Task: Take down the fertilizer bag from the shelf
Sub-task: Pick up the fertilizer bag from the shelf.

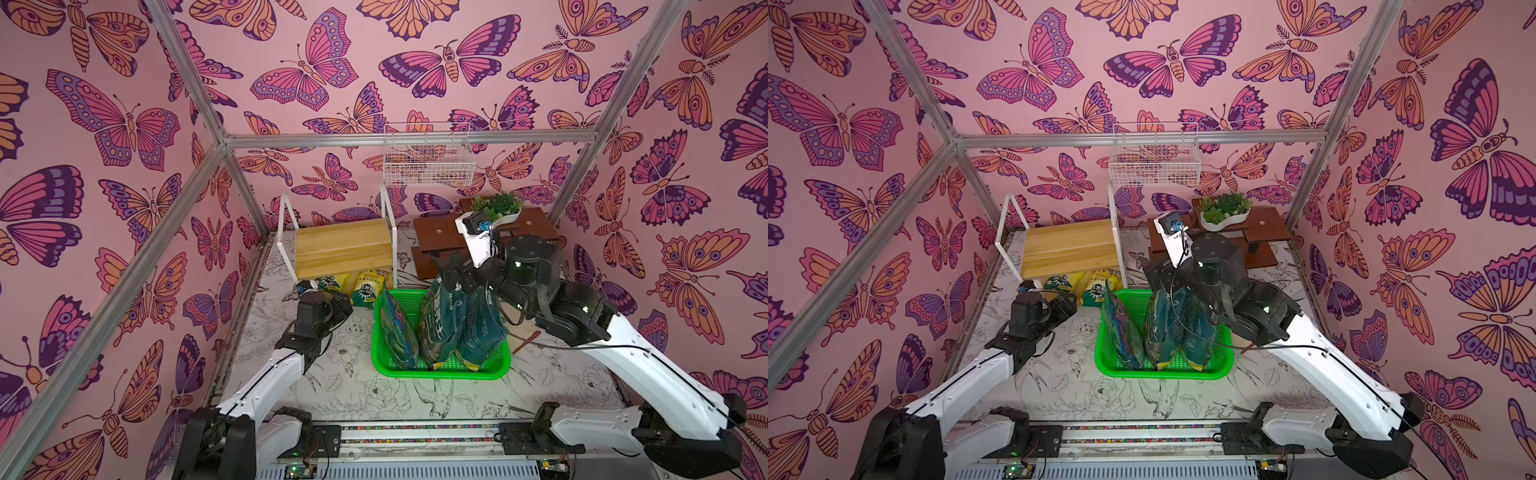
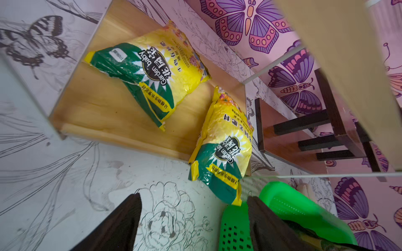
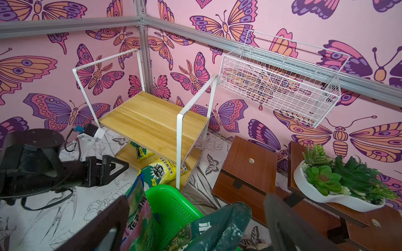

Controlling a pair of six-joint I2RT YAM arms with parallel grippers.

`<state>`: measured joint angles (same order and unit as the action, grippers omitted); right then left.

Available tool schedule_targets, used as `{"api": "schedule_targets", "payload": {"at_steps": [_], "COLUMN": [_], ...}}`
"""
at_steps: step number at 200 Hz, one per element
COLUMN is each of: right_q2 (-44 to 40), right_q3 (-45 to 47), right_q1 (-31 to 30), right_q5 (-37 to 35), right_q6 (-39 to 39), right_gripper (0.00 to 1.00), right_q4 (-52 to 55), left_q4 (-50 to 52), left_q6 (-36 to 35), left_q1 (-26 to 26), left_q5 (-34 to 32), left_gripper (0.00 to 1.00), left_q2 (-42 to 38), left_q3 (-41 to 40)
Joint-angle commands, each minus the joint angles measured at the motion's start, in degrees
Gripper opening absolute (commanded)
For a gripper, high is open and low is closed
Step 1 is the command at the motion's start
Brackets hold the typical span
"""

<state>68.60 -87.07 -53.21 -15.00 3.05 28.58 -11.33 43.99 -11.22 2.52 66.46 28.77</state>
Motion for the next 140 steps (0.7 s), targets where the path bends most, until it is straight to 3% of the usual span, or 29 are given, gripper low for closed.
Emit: {"api": "schedule_targets", "payload": {"at_steps": [1,41,100,140], "right_q2": [-0.94,-1.79,-1.51,-1.1], "right_q3": [0.4,1.41,1.9,2.16], "right_q1": [0.58,0.83,1.35,1.6], "right_q5": [-0.53,-0.97,-1.02,-1.08], "right_q6": [0.12,0.37,0.73,0.82], "right_gripper": [0.99,0.99,0.99,0.99], "right_q4": [0.78,0.43,-0.12,-0.1], "left_q4": [-13.31,-16.07,-20.43,-23.64], "left_q6": [2.92,-0.25,1.33,3.17], "left_q1": [2.13,3.21,3.25,3.31], "left_q5": [7.83,13.37,14.92,17.28], "left_gripper": [0.81,0.8,0.79,0.68], "left_q2": [7.02,18.26,24.35,26.81], "left_q3": [0.69,4.38,4.51,4.27]}}
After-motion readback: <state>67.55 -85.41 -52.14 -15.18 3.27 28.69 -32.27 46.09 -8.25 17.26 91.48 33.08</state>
